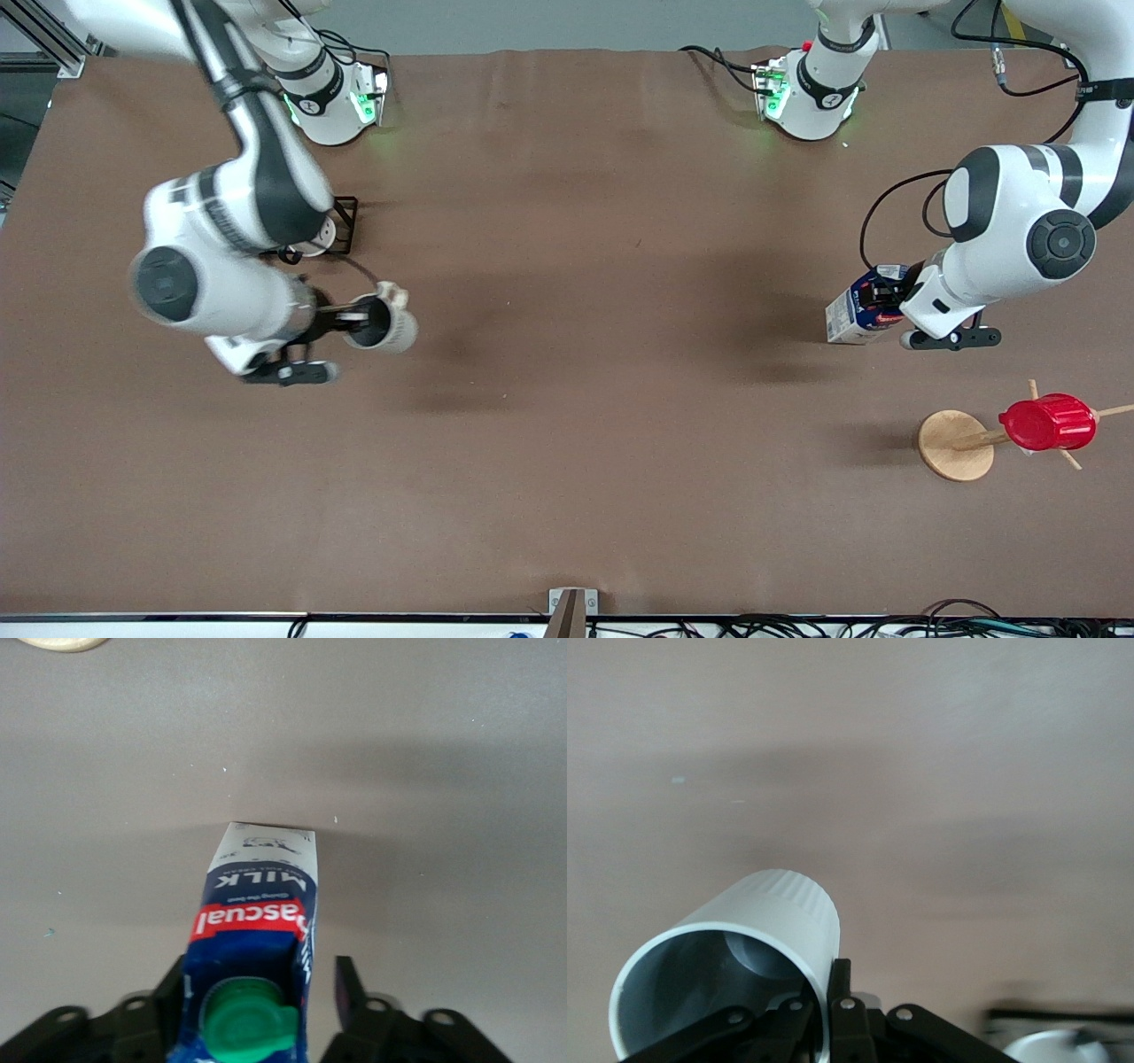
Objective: Place cup and milk on table
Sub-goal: 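Carry the mug and carton toward the table middle with both grippers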
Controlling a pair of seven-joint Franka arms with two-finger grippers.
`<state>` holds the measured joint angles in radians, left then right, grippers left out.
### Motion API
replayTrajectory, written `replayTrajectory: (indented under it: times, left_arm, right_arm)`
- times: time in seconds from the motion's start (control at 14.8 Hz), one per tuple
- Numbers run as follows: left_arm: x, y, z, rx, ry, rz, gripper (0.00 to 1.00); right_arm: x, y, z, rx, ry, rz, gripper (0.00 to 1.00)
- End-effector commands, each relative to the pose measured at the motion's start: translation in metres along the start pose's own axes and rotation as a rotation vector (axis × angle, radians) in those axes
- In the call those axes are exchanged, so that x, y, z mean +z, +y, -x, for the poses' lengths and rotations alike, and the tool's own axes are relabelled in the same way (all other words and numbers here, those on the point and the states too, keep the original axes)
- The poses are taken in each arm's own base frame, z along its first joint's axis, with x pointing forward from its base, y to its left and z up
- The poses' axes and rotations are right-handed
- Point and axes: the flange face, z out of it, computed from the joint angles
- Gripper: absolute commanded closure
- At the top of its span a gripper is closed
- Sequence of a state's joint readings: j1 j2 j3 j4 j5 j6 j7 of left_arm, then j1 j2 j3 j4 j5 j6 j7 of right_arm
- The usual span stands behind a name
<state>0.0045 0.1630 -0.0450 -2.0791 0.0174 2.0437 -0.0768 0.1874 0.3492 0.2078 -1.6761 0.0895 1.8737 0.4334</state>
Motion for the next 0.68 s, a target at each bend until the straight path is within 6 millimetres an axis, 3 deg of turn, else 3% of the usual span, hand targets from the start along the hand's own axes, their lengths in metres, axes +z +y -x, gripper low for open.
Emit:
replayTrajectory:
  times: [0.0,0.2,0.34,0.61]
  left_arm:
    - [-0.005,-0.002,0.007,0.0,0.002,-0.001,0.6]
    - [-0.012,0.0,0.005,0.002,0.016,-0.004,0.91]
    - [-0.032,-0.002,-0.004,0.04,0.06,-0.02,0.95]
    - [-0.068,0.011,-0.018,0.058,0.135,-0.013,0.97]
  right_arm:
    - [0.013,-0.085,0.041,0.084,0.071,-0.02,1.0]
    - [0.061,-0.145,0.06,0.092,0.105,-0.052,0.98]
    - [0.095,-0.174,0.072,0.103,0.127,-0.064,0.98]
    - [0.137,-0.192,0.086,0.102,0.165,0.032,0.98]
